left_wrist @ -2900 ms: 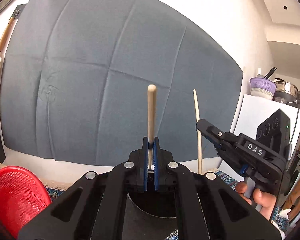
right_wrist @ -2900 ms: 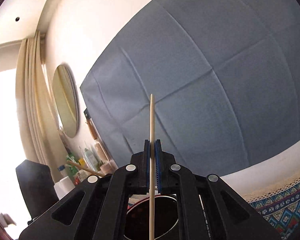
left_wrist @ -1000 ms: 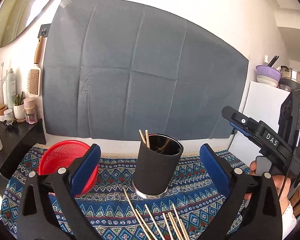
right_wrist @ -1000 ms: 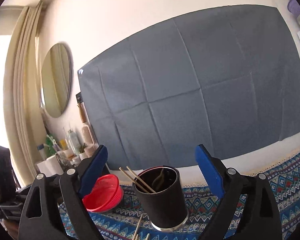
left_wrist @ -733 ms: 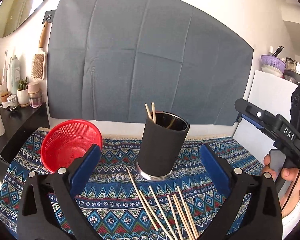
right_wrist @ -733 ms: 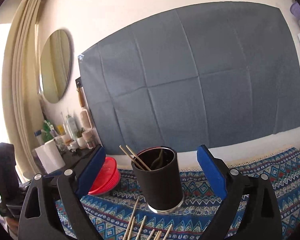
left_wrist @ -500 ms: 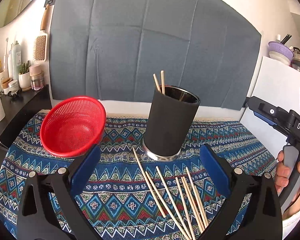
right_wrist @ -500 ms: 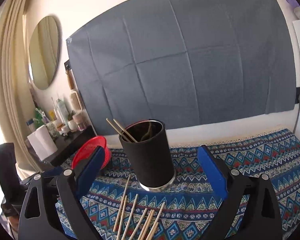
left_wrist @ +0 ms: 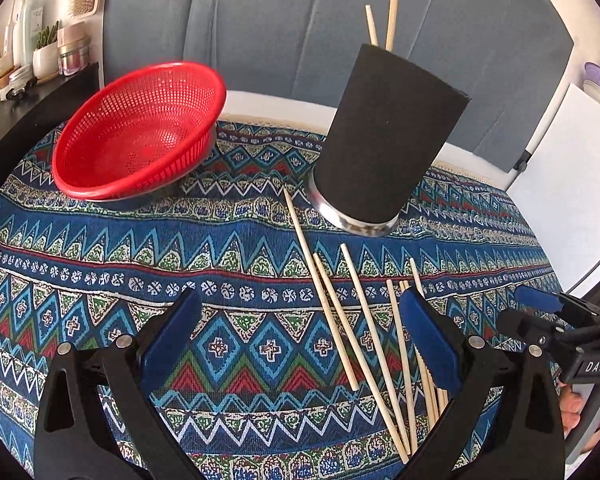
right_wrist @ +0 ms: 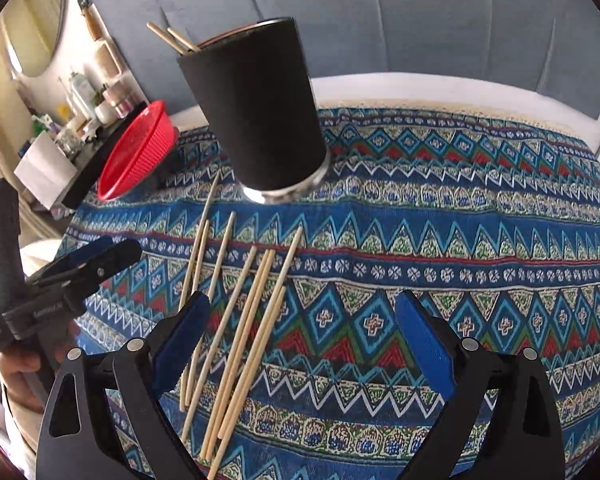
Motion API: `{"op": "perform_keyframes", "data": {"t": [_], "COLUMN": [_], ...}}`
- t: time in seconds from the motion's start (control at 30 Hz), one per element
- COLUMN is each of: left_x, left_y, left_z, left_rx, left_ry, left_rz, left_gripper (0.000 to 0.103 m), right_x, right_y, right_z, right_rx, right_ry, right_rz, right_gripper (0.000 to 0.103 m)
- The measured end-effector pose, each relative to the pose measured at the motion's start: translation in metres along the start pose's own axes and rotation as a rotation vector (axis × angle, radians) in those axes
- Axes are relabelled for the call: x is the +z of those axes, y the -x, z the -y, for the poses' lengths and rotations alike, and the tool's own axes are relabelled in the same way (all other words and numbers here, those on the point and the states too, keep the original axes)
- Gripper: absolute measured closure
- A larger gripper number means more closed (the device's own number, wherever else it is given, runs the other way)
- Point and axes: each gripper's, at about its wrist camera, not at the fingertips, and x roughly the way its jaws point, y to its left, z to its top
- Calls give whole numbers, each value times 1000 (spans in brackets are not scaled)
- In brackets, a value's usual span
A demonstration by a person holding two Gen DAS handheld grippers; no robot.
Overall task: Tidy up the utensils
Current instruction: 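Move both tools back down to the remaining chopsticks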
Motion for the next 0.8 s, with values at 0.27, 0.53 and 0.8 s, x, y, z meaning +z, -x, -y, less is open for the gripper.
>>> {"op": "perform_keyframes", "data": {"t": [0.27,0.53,0.8], "left_x": [-5,-9,-11], "left_y": [-22,-31,-48], "left_z": [0,2,9], "left_rx": [33,145,160], "left_ry": [2,-67,-77], "left_rz": [-90,-112,-168], "left_gripper": [6,6,6], "right_x": [-20,-28,-28], "right_y": [-31,-50,-47], "right_z": [3,-16,-10], "right_rx": [-59,-136,-154], "right_ry": [12,103,92], "right_rz": [-117,-133,-139], "right_gripper": [14,13,12]}}
